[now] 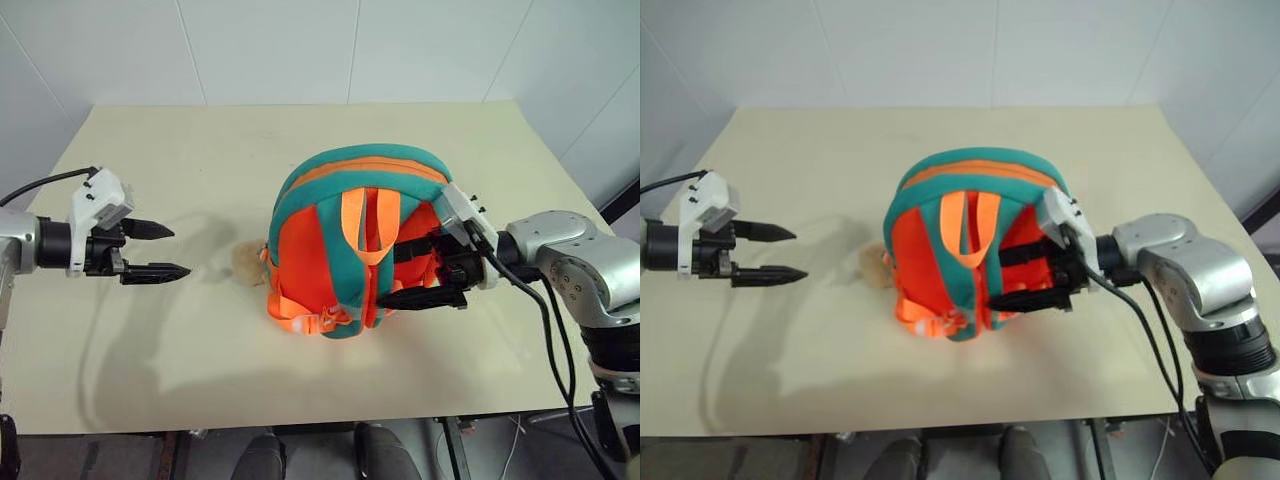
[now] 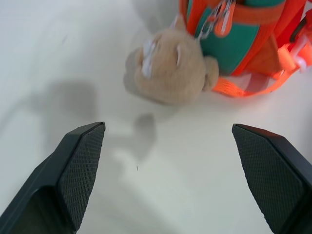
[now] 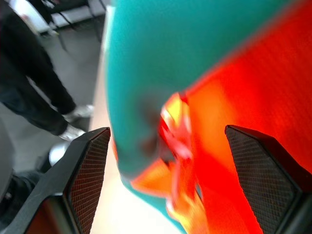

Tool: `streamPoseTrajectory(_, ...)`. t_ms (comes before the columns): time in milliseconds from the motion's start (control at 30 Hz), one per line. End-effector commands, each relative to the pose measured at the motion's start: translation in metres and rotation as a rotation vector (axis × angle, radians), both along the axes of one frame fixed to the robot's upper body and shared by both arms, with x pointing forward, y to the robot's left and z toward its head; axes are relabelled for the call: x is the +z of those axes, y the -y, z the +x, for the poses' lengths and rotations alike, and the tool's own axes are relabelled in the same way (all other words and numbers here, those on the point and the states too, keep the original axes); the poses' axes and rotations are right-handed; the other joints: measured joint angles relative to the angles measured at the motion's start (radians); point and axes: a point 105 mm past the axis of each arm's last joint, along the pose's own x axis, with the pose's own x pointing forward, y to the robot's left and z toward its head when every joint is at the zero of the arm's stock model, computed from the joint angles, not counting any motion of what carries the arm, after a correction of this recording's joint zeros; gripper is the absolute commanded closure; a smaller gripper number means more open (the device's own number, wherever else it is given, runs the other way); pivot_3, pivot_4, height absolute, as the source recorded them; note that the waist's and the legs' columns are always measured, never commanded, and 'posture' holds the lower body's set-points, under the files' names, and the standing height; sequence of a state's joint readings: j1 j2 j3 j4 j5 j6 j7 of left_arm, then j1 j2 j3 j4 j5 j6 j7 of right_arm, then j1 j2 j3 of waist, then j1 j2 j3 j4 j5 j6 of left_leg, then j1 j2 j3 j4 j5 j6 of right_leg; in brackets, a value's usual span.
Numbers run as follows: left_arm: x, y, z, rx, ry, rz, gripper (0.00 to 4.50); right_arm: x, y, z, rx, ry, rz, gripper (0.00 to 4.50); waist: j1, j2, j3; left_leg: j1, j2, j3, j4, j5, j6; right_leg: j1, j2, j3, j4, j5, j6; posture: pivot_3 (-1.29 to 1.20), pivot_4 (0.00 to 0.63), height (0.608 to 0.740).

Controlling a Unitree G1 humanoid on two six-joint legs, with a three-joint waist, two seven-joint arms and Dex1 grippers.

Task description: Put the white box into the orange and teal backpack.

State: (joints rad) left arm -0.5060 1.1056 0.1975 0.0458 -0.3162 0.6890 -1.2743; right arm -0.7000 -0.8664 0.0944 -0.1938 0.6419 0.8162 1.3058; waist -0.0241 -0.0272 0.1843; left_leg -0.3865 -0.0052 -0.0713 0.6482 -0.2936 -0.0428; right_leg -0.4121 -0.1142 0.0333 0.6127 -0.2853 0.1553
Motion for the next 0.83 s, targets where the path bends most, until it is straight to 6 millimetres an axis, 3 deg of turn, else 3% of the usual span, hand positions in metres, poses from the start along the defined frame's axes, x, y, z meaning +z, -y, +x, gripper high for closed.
streamPoseTrajectory(33,0.020,-0.011,-0.005,0.030,0.071,-0.032,0.05,0.015,0.028,0.003,-0.073,0.072,-0.040,0.03,0.000,0.000,0.000,0.000,0.000,0.000,0.000,0.000,0.000,0.000,0.000,0.000,0.000,0.000,0.000,0.00,0.150,0.740)
streamPoseTrajectory(167,0.020,-0.022,-0.005,0.073,0.081,-0.073,0.05,0.022,0.067,0.011,-0.183,0.131,-0.141,0.03,-0.003,0.001,0.001,0.000,0.000,0.001,-0.001,-0.001,0.001,0.000,0.000,0.000,-0.002,0.000,0.000,0.00,0.150,0.740)
streamPoseTrajectory(367,0.034,-0.015,-0.013,-0.008,0.212,-0.193,0.05,0.029,0.110,0.020,-0.322,0.204,-0.236,0.03,-0.006,0.001,0.001,0.000,0.001,0.003,-0.001,-0.002,0.001,-0.001,0.000,0.000,-0.002,0.000,0.000,0.00,0.150,0.740)
streamPoseTrajectory(567,0.034,0.001,-0.026,-0.159,0.328,-0.324,0.05,0.049,0.128,0.033,-0.420,0.308,-0.161,0.03,-0.004,0.002,0.001,0.001,0.001,0.004,0.000,-0.002,0.000,-0.001,-0.001,0.000,-0.002,0.000,0.000,0.00,0.150,0.740)
streamPoseTrajectory(700,0.027,-0.006,-0.023,-0.164,0.320,-0.320,0.05,0.060,0.134,0.029,-0.439,0.356,-0.102,0.03,-0.004,0.002,0.001,0.001,0.001,0.004,-0.001,-0.002,0.000,-0.001,0.000,0.000,-0.003,0.000,0.000,0.00,0.150,0.740)
streamPoseTrajectory(833,0.033,-0.012,-0.016,-0.151,0.366,-0.307,0.05,0.061,0.134,0.026,-0.472,0.381,-0.055,0.03,-0.002,0.002,0.001,0.001,0.001,0.004,-0.001,-0.002,0.000,0.000,-0.001,0.000,-0.003,0.000,0.000,0.00,0.150,0.740)
